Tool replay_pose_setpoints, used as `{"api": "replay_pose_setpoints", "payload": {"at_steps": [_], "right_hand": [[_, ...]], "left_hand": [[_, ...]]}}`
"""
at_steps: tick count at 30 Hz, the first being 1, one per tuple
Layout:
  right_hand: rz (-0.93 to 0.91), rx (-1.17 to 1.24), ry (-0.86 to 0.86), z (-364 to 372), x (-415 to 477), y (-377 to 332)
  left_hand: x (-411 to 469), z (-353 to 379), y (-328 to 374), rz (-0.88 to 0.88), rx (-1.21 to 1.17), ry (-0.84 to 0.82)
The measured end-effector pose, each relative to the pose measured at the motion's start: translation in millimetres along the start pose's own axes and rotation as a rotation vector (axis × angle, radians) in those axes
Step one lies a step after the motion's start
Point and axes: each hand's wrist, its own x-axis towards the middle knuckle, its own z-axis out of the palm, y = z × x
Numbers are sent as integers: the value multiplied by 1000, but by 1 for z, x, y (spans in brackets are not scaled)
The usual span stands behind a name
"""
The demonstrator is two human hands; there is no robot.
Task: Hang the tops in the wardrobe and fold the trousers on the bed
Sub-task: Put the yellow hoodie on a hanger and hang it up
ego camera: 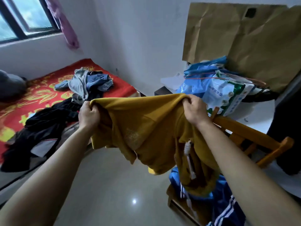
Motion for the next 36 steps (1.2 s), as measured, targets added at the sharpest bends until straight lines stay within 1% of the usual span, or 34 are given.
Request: {"api": "replay_pose_setpoints", "payload": {"at_steps": [3,4,6,8,10,11,12,13,14,16,17,19,21,22,24,25,26,28,30,32,34,35,36], "right_hand": [[2,191,-191,31,-3,-41],[-29,232,-229,44,-6,-56],[-121,274,-291,71,-11,-85],[-233,241,-365,98,-19,-114],[-300,187,-437,125,-26,-140],[-326,174,-457,138,-31,-150],[-351,166,-476,151,-35,-157],[-358,160,-492,162,-39,-162],[-340,165,-508,172,-43,-165],[-250,200,-541,189,-52,-163],[-190,229,-564,195,-57,-157],[-50,248,-590,208,-68,-141],[74,188,-601,221,-81,-122],[127,141,-646,228,-89,-112],[201,-10,-838,244,-104,-93],[208,-111,-926,255,-113,-85],[199,-198,-970,268,-122,-79],[172,-270,-932,294,-134,-74],[189,-220,-846,318,-134,-79],[195,-192,-815,341,-126,-94],[102,-152,-868,366,-114,-114],[46,-62,-903,378,-107,-126],[45,77,-913,389,-102,-143]], "left_hand": [[4,-30,-28,-82,178,-30],[5,-38,-34,-80,234,-73],[1,-54,-43,11,265,-240],[-4,-66,-45,126,120,-493],[-10,-74,-45,123,-116,-758],[-13,-76,-47,91,-201,-824],[-15,-77,-50,73,-247,-837],[-15,-77,-55,75,-253,-792],[-16,-79,-59,81,-255,-704],[-13,-85,-74,67,-330,-537],[-10,-90,-81,31,-398,-503],[-2,-102,-91,-47,-497,-497],[7,-114,-98,-190,-587,-484],[11,-120,-101,-263,-634,-472],[17,-133,-107,-365,-701,-452],[19,-141,-108,-391,-725,-436],[20,-148,-109,-406,-747,-423],[23,-164,-110,-445,-813,-406],[25,-186,-111,-504,-913,-405],[30,-208,-116,-512,-1027,-384],[33,-232,-125,-506,-1088,-310],[35,-244,-130,-481,-1096,-277],[36,-255,-134,-449,-1080,-221]]}}
